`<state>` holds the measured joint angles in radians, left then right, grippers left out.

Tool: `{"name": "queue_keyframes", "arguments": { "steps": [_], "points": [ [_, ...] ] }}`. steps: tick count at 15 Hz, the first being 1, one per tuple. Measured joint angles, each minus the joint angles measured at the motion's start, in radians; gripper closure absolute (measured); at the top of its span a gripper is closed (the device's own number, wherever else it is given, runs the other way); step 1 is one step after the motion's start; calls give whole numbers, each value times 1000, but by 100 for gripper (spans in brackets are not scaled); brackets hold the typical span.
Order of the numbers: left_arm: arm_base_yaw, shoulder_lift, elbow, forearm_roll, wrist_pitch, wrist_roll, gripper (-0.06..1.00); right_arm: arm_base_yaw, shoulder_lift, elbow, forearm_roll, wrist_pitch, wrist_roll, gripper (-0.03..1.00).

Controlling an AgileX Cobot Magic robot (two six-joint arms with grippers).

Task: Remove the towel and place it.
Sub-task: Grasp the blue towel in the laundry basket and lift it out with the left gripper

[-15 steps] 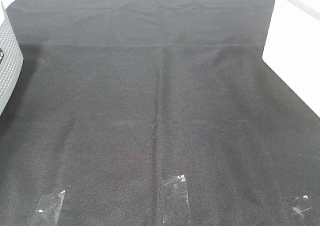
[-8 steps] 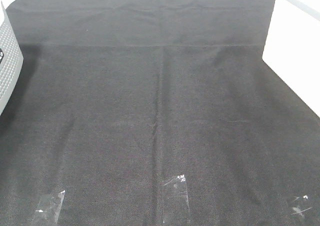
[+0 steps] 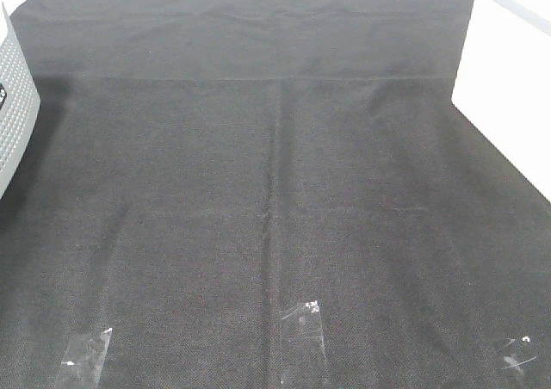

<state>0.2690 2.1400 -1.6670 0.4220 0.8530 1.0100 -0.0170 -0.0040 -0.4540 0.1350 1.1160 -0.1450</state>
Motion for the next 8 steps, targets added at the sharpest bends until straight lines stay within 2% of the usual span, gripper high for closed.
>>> {"name": "queue_keyframes", "arguments": {
  "steps": [4, 6, 8],
  "points": [
    [0, -71, -1, -4, -8, -33, 94, 0, 0, 0, 0, 0, 0, 18],
    [0, -182, -26, -43, -20, -106, 94, 0, 0, 0, 0, 0, 0, 18],
    [0, -243, -27, -77, -20, -132, 94, 0, 0, 0, 0, 0, 0, 18]
  ]
}}
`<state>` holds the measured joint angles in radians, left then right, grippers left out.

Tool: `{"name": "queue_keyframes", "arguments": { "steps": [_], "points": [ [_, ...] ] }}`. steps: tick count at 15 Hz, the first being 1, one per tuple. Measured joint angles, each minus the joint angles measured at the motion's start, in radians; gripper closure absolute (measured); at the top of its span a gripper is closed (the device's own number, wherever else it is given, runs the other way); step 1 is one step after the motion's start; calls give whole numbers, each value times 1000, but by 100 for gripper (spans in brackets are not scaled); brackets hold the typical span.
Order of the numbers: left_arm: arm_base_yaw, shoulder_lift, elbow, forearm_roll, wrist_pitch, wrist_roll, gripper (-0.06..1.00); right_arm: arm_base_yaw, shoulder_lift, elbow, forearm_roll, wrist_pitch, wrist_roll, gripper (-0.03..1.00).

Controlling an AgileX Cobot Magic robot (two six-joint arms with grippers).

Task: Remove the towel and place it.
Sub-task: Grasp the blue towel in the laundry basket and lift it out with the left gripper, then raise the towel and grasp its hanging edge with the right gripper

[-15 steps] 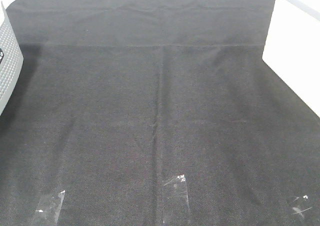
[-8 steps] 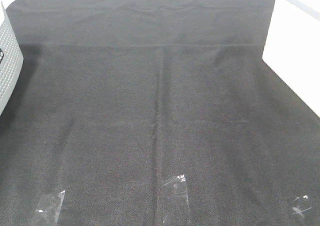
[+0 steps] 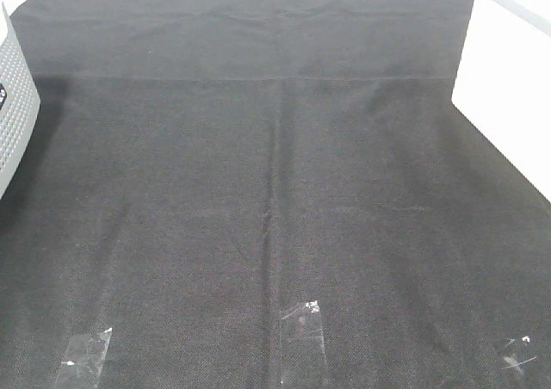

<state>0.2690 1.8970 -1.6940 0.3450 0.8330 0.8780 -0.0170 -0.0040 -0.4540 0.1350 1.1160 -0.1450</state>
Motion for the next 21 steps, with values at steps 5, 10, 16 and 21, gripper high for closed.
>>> {"name": "queue_keyframes", "arguments": {
  "steps": [5, 10, 16, 21],
  "points": [
    [0, -111, 0, -31, 1, -18, 94, 0, 0, 0, 0, 0, 0, 18],
    [0, -302, 0, -40, -51, -51, 94, 0, 0, 0, 0, 0, 0, 18],
    [-51, -416, 0, -153, -204, -52, 94, 0, 0, 0, 0, 0, 0, 18],
    [-209, -420, -15, -102, -281, -51, 94, 0, 0, 0, 3, 0, 0, 18]
  ]
}}
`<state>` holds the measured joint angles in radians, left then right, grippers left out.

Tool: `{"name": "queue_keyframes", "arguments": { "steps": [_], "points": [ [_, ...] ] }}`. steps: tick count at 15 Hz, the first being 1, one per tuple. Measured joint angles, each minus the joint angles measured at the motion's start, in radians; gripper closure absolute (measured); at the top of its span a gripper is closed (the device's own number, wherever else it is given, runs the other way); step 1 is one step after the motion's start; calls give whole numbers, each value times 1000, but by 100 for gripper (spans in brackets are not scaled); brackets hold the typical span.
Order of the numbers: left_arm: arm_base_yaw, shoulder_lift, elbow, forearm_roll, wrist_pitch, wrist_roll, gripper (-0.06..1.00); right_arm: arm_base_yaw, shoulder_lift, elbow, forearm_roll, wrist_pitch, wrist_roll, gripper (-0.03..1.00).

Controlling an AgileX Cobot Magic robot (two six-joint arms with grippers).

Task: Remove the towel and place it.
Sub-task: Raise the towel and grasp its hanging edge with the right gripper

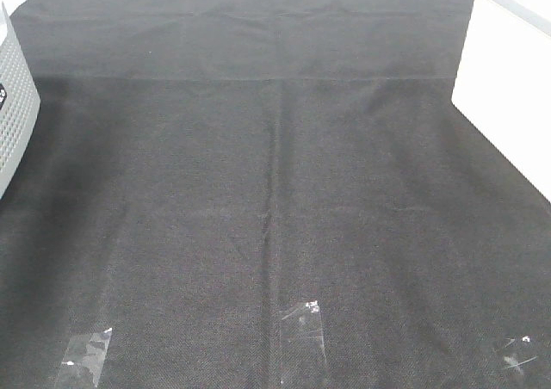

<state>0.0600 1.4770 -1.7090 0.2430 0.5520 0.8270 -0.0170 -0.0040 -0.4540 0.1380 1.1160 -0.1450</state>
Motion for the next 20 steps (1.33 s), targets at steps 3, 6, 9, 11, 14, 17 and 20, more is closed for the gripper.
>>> {"name": "queue_keyframes", "arguments": {
  "steps": [3, 6, 9, 11, 14, 17, 20],
  "points": [
    [-53, 0, -81, 13, -1, -30, 94, 0, 0, 0, 16, 0, 0, 18],
    [-145, -1, -129, 21, 7, -41, 94, 0, 105, -9, 144, -37, -99, 18],
    [-257, -3, -132, 29, 23, -41, 94, 0, 300, -15, 458, -209, -382, 18],
    [-318, -3, -132, 31, 61, -41, 94, 0, 458, -15, 727, -271, -666, 18],
    [-394, -3, -132, 38, 132, -41, 94, 0, 799, -18, 1219, -237, -1343, 18],
    [-468, -3, -132, 43, 196, -41, 94, 0, 1093, -78, 1383, -135, -1676, 18],
    [-558, -3, -132, 43, 235, -41, 94, 10, 1325, -206, 1409, -26, -1774, 18]
  ]
}}
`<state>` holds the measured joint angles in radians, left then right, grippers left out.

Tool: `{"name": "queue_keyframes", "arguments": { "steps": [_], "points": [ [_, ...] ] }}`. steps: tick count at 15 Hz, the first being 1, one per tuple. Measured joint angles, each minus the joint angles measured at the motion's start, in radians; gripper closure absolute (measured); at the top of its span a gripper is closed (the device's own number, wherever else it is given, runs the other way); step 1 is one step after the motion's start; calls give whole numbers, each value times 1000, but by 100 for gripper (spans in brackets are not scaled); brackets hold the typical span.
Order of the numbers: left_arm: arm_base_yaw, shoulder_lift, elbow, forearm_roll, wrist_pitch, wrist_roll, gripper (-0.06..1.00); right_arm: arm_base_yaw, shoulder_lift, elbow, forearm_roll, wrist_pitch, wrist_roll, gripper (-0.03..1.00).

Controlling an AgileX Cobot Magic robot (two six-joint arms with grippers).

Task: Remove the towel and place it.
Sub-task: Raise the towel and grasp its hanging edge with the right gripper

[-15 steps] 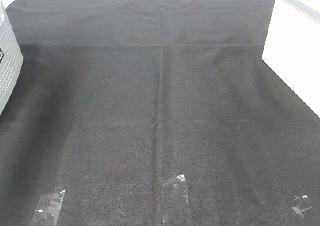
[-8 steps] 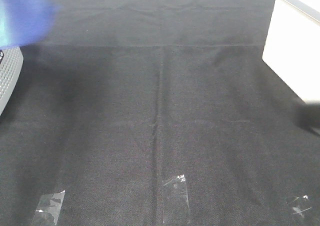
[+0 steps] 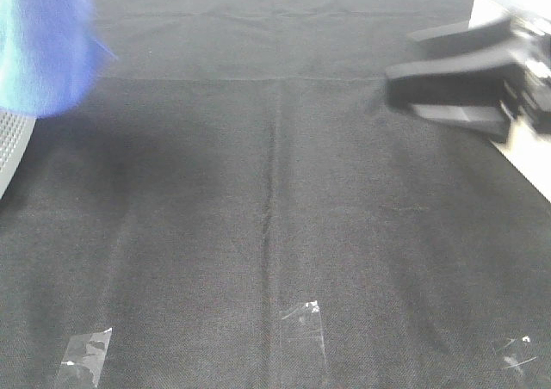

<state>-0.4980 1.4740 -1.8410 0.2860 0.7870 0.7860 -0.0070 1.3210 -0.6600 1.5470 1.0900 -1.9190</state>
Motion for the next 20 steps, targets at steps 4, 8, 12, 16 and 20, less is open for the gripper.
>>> {"name": "queue_keyframes", "arguments": {
  "steps": [4, 8, 12, 16, 20],
  "points": [
    [-85, 0, 0, 0, 5, 0, 94, 252, 187, -175, 20, -108, -30, 18],
    [-151, 0, 0, -2, 17, 0, 94, 390, 336, -327, 54, -207, -27, 18],
    [-177, 0, 0, -16, 22, 0, 94, 432, 478, -491, 84, -195, -8, 18],
    [-180, 0, 0, -31, 22, 0, 94, 483, 559, -568, 94, -194, -5, 18],
    [-180, 0, 0, -32, 22, 0, 94, 490, 629, -572, 97, -178, -7, 18]
  ]
}}
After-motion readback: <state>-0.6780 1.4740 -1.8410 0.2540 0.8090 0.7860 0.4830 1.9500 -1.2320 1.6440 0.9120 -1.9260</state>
